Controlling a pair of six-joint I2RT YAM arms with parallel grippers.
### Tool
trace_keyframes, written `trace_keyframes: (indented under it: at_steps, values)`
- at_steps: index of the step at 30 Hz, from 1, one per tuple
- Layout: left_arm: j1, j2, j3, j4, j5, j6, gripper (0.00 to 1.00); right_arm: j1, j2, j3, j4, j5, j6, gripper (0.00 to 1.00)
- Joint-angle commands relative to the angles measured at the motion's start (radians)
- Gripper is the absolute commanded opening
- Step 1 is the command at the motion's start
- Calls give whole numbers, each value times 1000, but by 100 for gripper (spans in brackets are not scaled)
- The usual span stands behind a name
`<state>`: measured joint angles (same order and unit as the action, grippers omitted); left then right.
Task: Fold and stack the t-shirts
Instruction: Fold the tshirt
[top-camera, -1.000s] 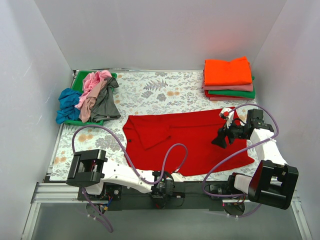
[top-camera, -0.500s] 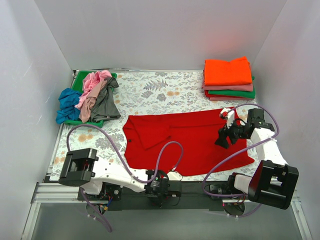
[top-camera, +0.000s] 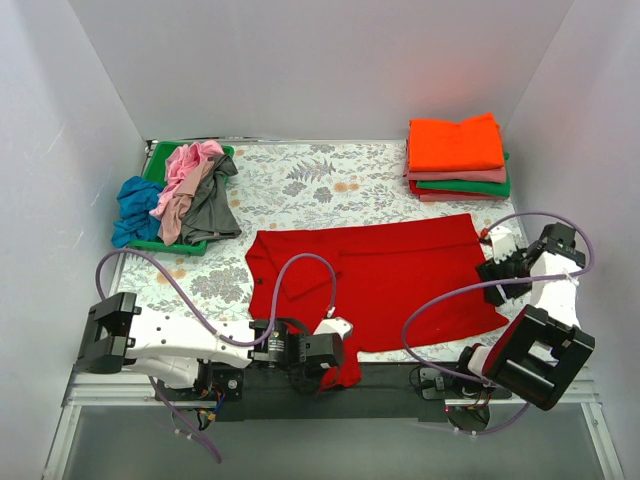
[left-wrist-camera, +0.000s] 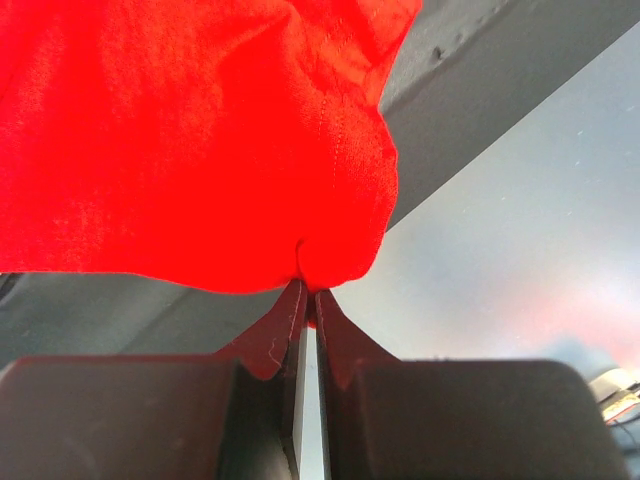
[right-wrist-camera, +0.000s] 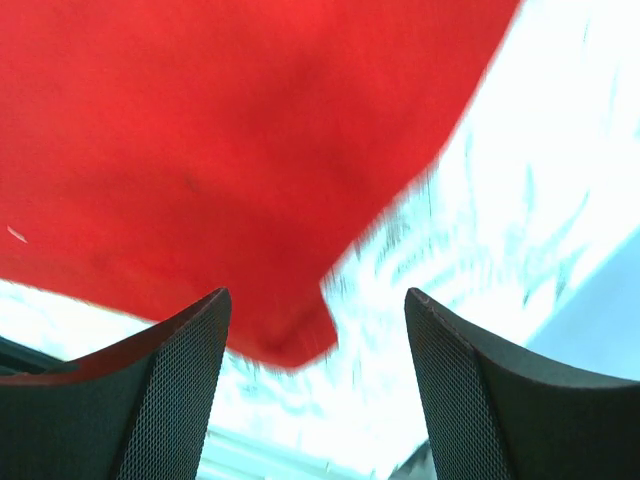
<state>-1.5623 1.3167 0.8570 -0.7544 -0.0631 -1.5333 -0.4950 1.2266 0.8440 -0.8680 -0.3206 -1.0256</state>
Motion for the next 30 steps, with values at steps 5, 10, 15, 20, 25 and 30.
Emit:
trace_keyframes:
  at_steps: [5,10,15,20,25,30]
  values:
    - [34,-59,5,-23,0,22,0,-229,13,-78,-54,115,-198,73]
    - [53,-73,16,-48,5,22,0,-286,63,-94,-54,88,-232,67]
    - [61,-71,28,-63,8,16,0,-290,112,-65,-51,28,-223,62]
    - [62,-65,39,-74,9,15,0,-289,136,-40,-54,-24,-208,59]
    - [64,-59,43,-80,11,15,0,-289,159,-42,-48,-35,-202,55]
    - [64,-65,42,-85,14,15,0,-290,142,-33,-66,-47,-203,54]
